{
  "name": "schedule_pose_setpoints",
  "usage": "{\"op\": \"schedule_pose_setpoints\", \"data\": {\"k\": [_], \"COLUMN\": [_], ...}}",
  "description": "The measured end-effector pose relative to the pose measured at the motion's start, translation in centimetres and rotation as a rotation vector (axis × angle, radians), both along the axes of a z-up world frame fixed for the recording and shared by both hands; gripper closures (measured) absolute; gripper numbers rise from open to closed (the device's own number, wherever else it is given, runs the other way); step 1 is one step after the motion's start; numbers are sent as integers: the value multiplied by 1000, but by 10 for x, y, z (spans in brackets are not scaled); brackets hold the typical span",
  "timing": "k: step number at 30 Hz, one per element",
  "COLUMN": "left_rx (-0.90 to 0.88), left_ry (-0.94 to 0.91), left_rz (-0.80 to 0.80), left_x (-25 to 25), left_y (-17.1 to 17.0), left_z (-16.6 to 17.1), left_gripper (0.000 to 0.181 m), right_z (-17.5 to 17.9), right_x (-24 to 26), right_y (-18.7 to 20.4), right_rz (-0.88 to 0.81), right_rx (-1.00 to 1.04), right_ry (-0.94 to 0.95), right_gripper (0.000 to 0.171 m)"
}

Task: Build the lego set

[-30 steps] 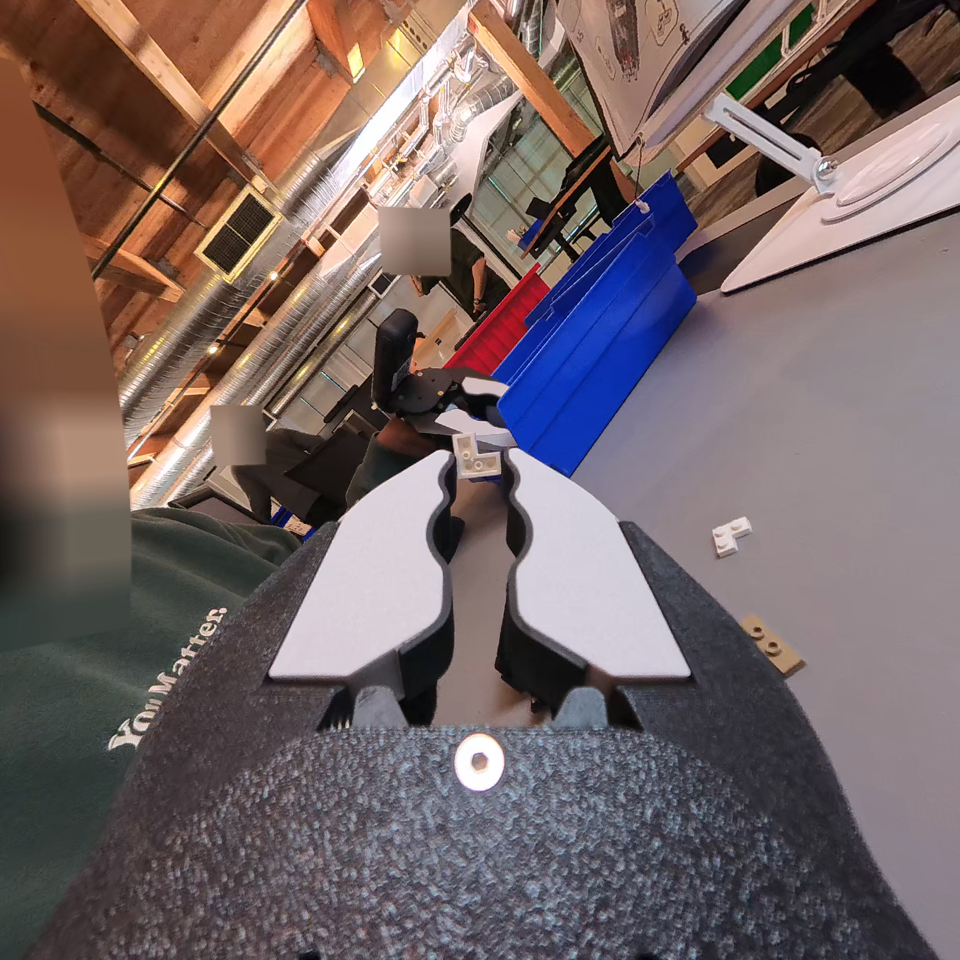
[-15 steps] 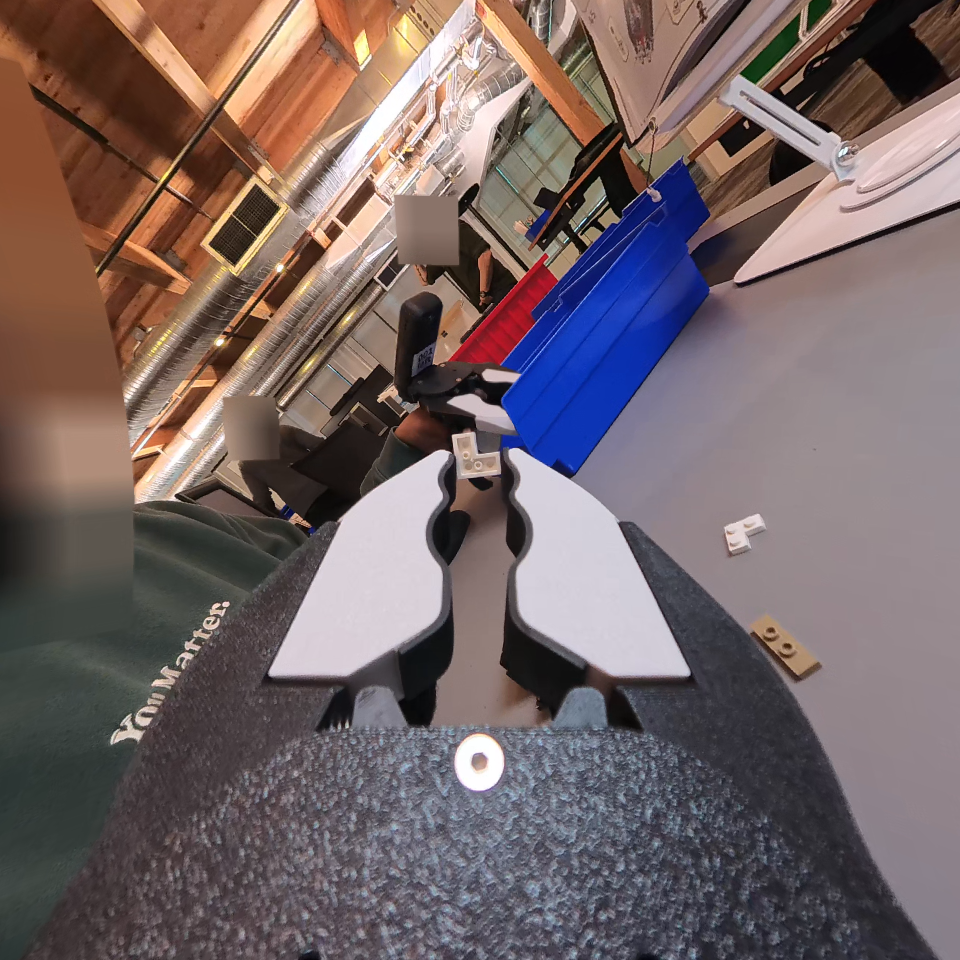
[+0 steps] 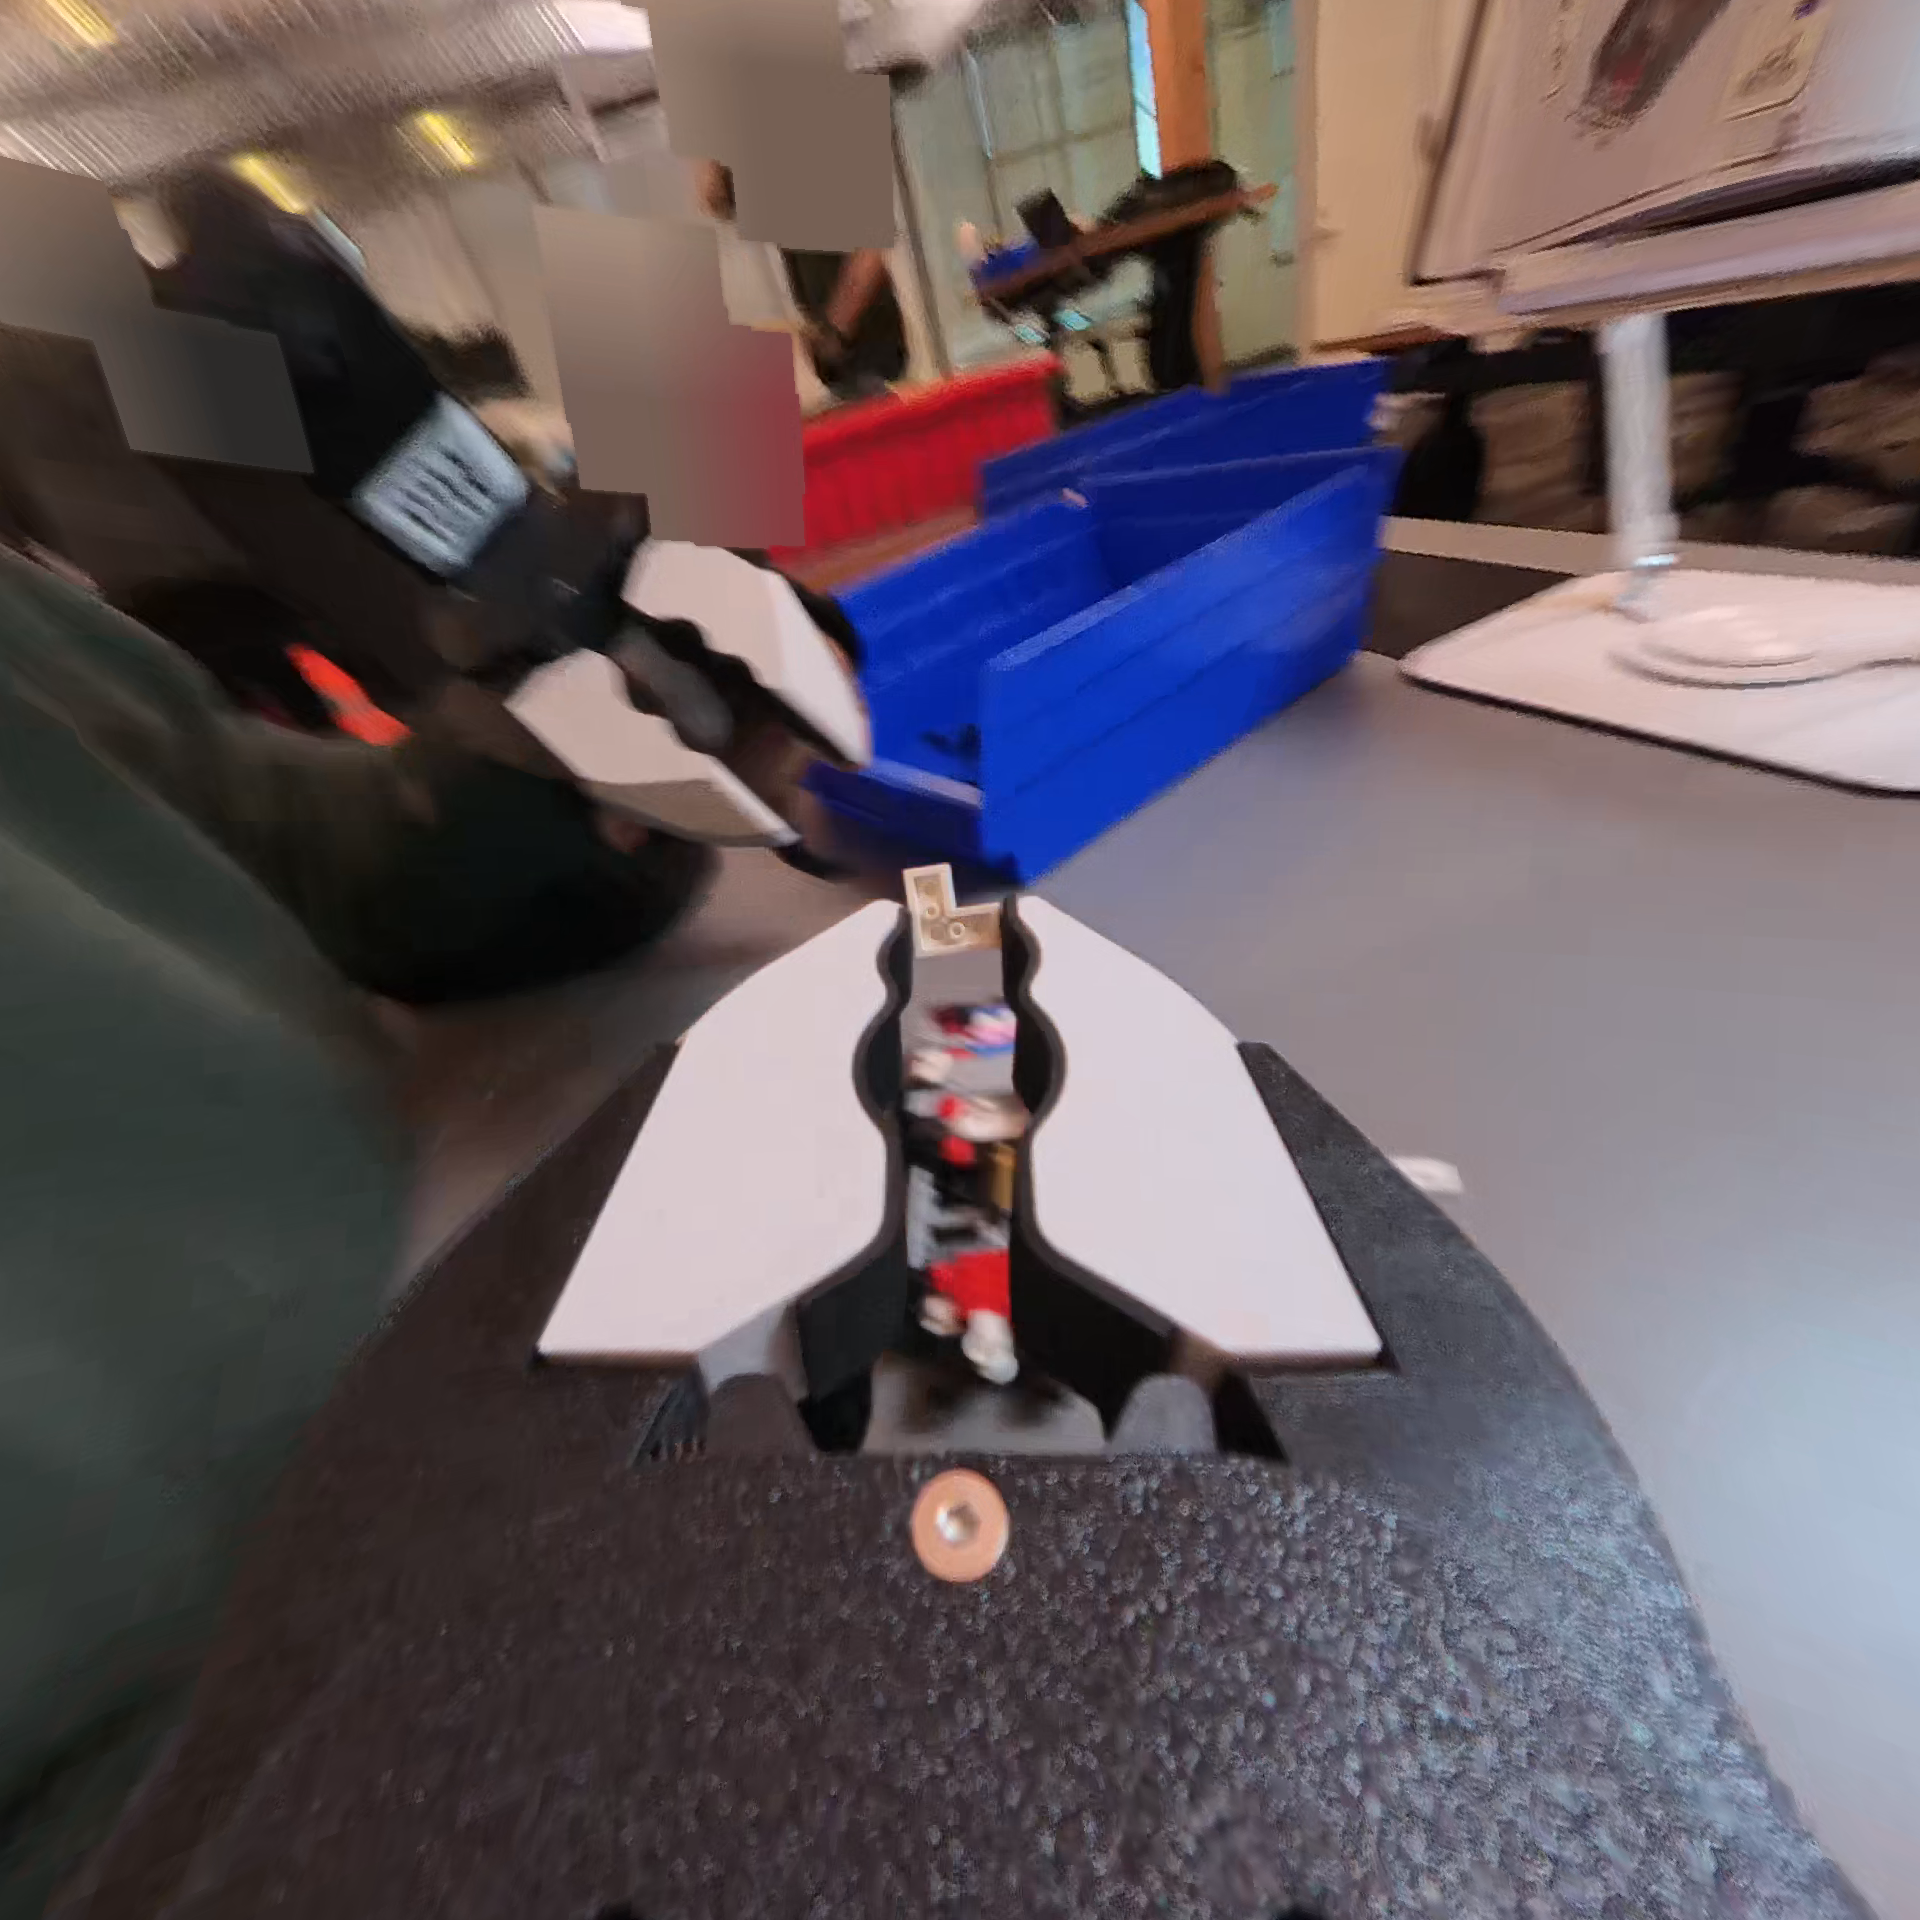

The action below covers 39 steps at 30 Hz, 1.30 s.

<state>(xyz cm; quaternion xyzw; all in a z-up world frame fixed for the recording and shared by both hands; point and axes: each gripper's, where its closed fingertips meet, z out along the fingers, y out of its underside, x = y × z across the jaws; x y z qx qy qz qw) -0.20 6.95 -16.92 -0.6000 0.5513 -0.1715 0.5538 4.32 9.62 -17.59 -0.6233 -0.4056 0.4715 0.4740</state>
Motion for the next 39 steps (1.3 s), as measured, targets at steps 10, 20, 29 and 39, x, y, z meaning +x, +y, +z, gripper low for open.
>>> {"op": "schedule_pose_setpoints", "data": {"k": [10,20,29,39], "left_rx": [-67,-90,-85,-90], "left_ry": [110,154,187,103], "left_rz": [2,41,34,83], "left_x": [6,-5,-6,-11], "left_y": [4,12,11,21], "left_z": [-45,-58,-64,-52], "left_gripper": [163,161,162,163], "right_z": [-85,-87,-87,-69], "right_x": [44,45,37,36], "right_y": [82,87,81,77], "right_rz": [-359,-378,-347,-343], "right_rx": [225,175,208,57], "right_ry": [-670,-628,-660,-420], "right_gripper": [153,118,110,110]}}
